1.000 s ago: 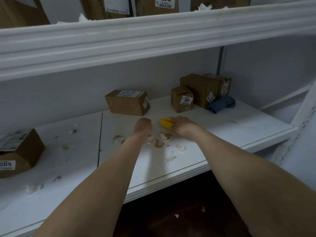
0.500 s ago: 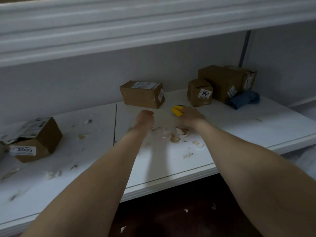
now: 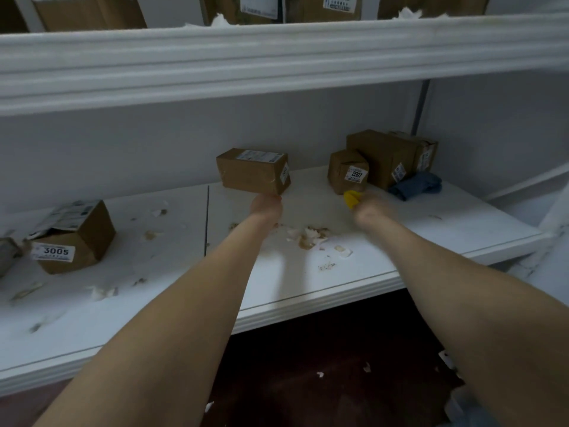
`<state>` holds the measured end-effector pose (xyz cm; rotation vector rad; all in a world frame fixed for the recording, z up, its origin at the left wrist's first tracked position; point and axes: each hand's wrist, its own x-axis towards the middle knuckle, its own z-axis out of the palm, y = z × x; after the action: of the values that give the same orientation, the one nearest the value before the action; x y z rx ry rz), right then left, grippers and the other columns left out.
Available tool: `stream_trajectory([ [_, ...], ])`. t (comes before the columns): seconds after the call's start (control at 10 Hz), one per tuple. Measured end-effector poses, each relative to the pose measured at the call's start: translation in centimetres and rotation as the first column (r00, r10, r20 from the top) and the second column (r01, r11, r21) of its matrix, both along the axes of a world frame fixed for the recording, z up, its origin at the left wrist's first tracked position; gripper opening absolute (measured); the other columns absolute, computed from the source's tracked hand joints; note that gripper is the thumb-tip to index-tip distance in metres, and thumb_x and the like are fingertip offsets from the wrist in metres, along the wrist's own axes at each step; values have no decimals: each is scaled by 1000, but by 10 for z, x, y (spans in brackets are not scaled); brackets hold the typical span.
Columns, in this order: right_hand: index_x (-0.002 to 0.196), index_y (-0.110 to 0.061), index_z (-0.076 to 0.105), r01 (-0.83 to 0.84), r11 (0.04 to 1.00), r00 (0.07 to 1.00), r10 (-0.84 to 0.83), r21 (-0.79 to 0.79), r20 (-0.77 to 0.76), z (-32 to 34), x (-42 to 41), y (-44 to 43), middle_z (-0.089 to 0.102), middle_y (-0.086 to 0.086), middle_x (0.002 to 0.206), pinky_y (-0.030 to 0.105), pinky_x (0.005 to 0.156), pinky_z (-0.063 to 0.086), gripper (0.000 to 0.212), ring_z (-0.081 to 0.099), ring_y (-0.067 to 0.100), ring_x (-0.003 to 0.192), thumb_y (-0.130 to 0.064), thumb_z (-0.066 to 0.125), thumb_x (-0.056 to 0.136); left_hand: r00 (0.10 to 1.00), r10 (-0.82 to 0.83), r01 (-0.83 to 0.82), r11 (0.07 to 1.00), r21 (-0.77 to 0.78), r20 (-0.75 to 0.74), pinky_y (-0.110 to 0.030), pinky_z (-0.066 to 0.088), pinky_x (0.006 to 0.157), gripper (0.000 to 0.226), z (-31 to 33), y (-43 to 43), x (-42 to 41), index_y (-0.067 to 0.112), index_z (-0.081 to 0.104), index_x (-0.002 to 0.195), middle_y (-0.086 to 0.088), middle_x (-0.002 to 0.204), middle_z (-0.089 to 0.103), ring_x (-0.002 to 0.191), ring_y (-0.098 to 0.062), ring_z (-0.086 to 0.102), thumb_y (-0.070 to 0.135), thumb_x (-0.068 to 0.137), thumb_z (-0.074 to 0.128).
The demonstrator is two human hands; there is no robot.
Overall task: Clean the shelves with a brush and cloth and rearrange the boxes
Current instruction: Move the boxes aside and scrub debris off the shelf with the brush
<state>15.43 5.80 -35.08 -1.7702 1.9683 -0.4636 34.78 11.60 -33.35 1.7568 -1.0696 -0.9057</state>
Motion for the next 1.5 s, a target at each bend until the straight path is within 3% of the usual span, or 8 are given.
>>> stream_trajectory([
  [0.2,136,-15,48,-19,1000,987,18,-3,-158,-22,23,35,51,9,139,35,96,41,39,51,28,121,-27,34,102,994,7,-7,1000,0,113,-43,45,101,34,-1,8,3,-2,52,127,-22,129,54,119,-35,52,10,100,35],
  [0.4,136,-12,50,-275,960,961,274,52,27,-15,59,42,58,13,128,35,92,50,45,60,30,108,-30,52,94,988,-18,13,999,34,155,-46,46,100,33,0,12,-2,-5,54,122,-24,126,55,114,-35,56,6,100,32],
  [0.5,134,-11,53,-226,974,957,226,-24,179,-5,47,37,58,14,129,32,87,49,44,58,32,112,-35,50,96,987,-8,4,1000,23,161,-45,46,100,34,1,14,-1,-5,52,125,-23,127,55,117,-36,54,6,100,32],
  [0.8,136,-11,46,85,996,981,-83,4,-173,-21,12,31,50,11,139,37,96,42,39,50,30,124,-22,37,100,993,-28,24,999,38,113,-36,47,82,33,-4,17,10,-1,51,127,-21,128,55,97,-28,56,6,99,36],
  [1.1,127,-5,59,-326,945,937,324,-10,133,-7,65,39,66,16,112,31,81,50,39,62,27,95,-26,50,96,993,-7,2,999,40,116,-39,50,86,33,-7,11,3,0,53,126,-19,126,56,108,-31,57,8,99,35],
  [1.2,132,-10,54,-192,979,971,199,-63,133,3,43,31,54,12,137,38,102,43,47,52,30,123,-41,41,100,994,-8,6,1000,26,106,-36,50,82,34,-4,10,4,2,51,129,-18,127,56,98,-26,57,10,100,36],
  [1.4,137,-8,46,164,986,973,-167,-34,-161,-6,-13,19,47,12,142,38,100,40,40,47,30,128,-21,38,100,997,-18,16,1000,25,80,-34,48,81,34,-6,8,4,1,51,130,-18,129,55,103,-28,57,8,100,36],
  [1.5,143,-10,38,85,996,986,-79,34,-146,-15,-2,24,42,11,146,38,105,36,44,43,29,131,-23,36,101,996,-28,25,999,39,89,-33,45,80,32,-9,6,1,0,51,126,-19,126,55,103,-30,57,5,99,34],
])
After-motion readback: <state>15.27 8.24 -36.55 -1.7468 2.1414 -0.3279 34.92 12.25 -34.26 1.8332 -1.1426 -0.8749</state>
